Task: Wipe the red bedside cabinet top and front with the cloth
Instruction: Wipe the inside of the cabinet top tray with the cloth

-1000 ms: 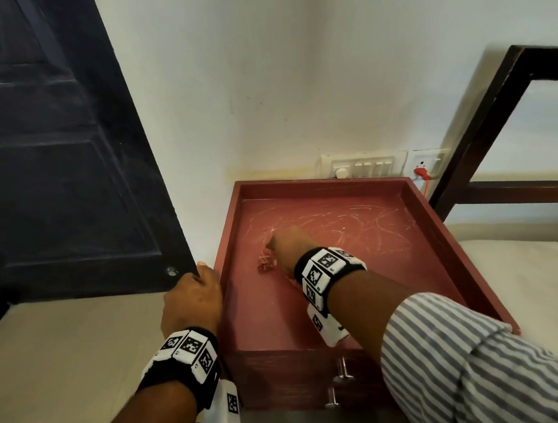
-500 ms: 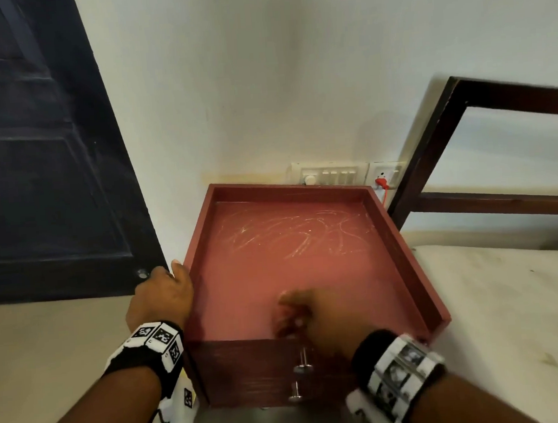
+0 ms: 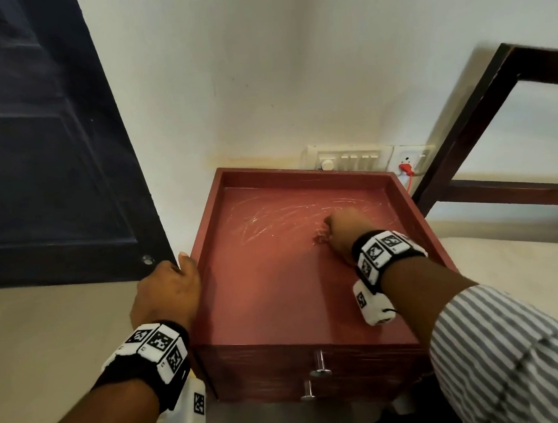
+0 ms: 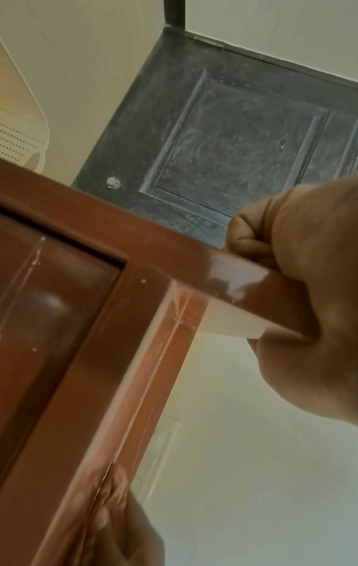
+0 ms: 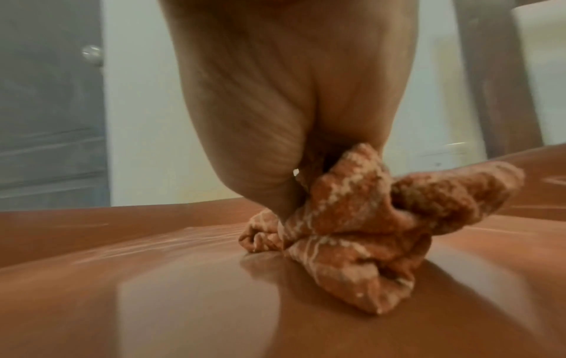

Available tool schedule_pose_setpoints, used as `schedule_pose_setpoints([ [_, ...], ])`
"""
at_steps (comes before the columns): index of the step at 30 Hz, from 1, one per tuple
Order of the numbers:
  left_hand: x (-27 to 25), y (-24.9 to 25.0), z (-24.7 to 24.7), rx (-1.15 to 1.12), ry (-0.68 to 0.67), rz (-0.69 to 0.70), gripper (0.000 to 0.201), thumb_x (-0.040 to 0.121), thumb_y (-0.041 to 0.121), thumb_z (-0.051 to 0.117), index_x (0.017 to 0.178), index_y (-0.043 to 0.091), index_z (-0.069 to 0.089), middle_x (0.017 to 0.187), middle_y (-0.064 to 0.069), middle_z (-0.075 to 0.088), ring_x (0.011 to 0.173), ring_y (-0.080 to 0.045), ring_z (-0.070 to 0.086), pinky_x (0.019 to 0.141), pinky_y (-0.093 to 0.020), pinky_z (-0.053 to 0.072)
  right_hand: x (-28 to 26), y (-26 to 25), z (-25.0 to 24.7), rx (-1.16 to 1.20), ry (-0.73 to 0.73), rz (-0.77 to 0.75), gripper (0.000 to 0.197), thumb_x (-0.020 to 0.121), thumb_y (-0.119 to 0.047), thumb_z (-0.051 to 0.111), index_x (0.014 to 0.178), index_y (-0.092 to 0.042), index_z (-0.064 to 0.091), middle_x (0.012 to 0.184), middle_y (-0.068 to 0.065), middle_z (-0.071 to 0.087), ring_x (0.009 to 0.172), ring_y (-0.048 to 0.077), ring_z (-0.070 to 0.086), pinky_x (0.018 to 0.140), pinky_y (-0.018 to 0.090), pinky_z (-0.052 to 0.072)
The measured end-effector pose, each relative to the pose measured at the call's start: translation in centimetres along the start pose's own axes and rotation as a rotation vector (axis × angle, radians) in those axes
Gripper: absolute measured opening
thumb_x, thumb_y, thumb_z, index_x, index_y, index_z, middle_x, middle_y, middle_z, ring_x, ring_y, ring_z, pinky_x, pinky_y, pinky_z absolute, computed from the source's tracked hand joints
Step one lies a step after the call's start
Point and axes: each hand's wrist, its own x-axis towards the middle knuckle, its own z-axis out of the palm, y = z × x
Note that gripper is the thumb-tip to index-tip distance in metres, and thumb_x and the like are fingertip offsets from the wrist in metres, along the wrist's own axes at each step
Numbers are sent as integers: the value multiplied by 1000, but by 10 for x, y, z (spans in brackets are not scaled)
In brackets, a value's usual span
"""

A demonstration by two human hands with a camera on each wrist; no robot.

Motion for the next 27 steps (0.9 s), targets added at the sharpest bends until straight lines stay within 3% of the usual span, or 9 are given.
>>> schedule_pose_setpoints([
  [5, 1, 2, 0, 3, -22, -4, 61, 100, 56, 30, 90, 9, 67, 96, -20, 67, 92, -40, 60, 84, -44, 46, -17, -68, 19, 39, -53, -189, 29, 100, -29, 52, 113, -8, 67, 111, 10, 69, 106, 28, 64, 91, 34, 53],
  [8, -2, 2, -2, -20, -28, 6, 63, 101, 56, 29, 93, 7, 68, 99, -23, 69, 92, -39, 60, 83, -44, 46, -54, -81, 32, 80, -20, -241, 39, 101, -38, 43, 118, -8, 60, 114, 11, 63, 106, 28, 60, 96, 42, 52],
  [13, -9, 1, -6, -85, -38, 35, 59, 104, 48, 29, 93, 4, 66, 107, -28, 67, 95, -42, 58, 82, -42, 38, -122, -49, 53, 265, -11, -337, 45, 95, -11, 51, 139, -19, 52, 137, 5, 55, 124, 25, 53, 106, 35, 45],
  [15, -11, -1, -7, -95, -47, 33, 58, 103, 49, 28, 92, 5, 65, 107, -28, 66, 90, -38, 54, 83, -43, 40, -145, -21, 56, 369, -19, -306, 53, 93, -3, 52, 143, -23, 54, 144, 0, 55, 129, 16, 51, 112, 19, 33],
  [18, -10, -1, -6, -100, -48, 37, 59, 103, 49, 29, 95, 4, 66, 107, -29, 66, 92, -40, 56, 84, -45, 41, -163, 22, 45, 524, 8, -97, 49, 95, 4, 50, 136, -23, 56, 117, -12, 62, 94, -6, 56, 77, -9, 32],
  [20, -8, -2, -5, -94, -52, 44, 58, 104, 48, 29, 95, 4, 66, 107, -29, 66, 96, -43, 58, 84, -44, 40, -158, 47, 38, 535, 128, 57, 31, 96, 5, 50, 116, -19, 48, 92, -17, 56, 86, 3, 56, 66, 0, 37],
  [22, -6, -4, -4, -97, -58, 52, 56, 104, 48, 29, 89, 6, 64, 102, -27, 65, 91, -40, 55, 83, -43, 39, -135, 66, 38, 476, 209, 215, 20, 96, 1, 51, 105, -13, 41, 87, -9, 55, 90, 16, 57, 72, 16, 39],
  [25, -2, -6, -3, -93, -56, 56, 58, 104, 48, 29, 81, 7, 61, 91, -22, 61, 84, -34, 48, 81, -42, 37, -93, 75, 31, 308, 202, 354, 27, 95, -10, 55, 120, -5, 47, 124, 19, 55, 118, 37, 53, 100, 38, 44],
  [27, 0, -6, 1, -87, -56, 57, 59, 104, 50, 29, 77, 7, 60, 86, -19, 59, 83, -34, 48, 80, -41, 38, -66, 73, 19, 188, 162, 384, 43, 97, -19, 58, 134, -3, 45, 137, 24, 49, 129, 40, 47, 109, 42, 38],
])
